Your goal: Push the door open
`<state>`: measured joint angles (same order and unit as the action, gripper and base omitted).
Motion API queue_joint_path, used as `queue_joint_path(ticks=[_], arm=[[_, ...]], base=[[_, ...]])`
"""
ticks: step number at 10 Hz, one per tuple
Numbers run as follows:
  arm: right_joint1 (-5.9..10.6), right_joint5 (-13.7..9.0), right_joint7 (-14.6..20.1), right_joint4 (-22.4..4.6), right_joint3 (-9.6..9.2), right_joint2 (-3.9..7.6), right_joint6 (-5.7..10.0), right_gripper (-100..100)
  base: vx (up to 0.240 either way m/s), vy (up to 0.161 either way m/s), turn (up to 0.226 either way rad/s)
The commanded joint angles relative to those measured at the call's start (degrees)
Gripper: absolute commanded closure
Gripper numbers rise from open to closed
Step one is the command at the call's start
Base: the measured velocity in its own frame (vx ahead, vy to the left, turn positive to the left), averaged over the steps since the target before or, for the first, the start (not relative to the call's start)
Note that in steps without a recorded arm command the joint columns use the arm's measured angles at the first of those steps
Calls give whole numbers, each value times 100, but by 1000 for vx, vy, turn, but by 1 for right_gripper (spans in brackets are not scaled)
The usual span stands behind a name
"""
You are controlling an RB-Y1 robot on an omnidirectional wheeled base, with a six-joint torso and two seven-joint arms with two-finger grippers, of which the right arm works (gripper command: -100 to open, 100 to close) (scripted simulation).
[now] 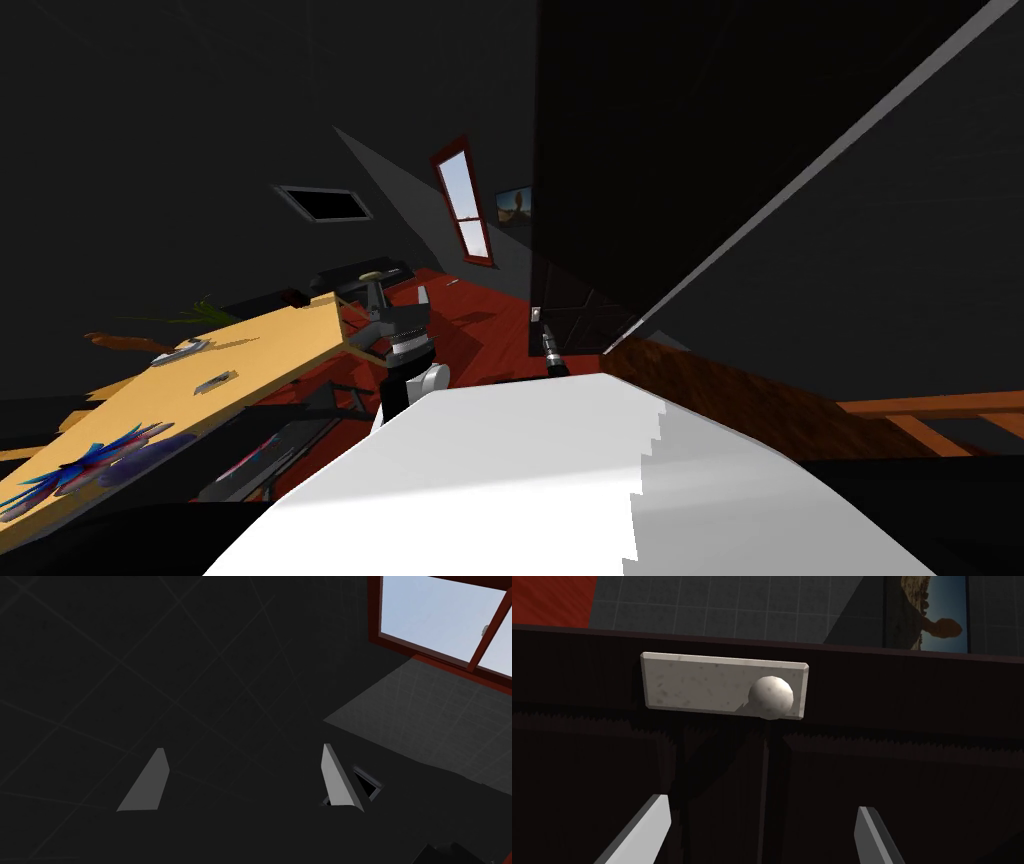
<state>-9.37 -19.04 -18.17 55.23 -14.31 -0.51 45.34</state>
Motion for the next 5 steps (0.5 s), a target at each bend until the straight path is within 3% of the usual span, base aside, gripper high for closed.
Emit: queue_joint_path(ticks=[1,2,3,5], arm=[[-105,18,-26,118,-68,-173,-17,-100],[-46,8,-6,48,-38,-100,-2,-100],[-33,5,5,30,-24,62,17,-100],[-7,1,21,-1,-1,174,44,-100]], base=[[-171,5,-25],[-70,6,-3],[92,-4,18],[181,3,26]])
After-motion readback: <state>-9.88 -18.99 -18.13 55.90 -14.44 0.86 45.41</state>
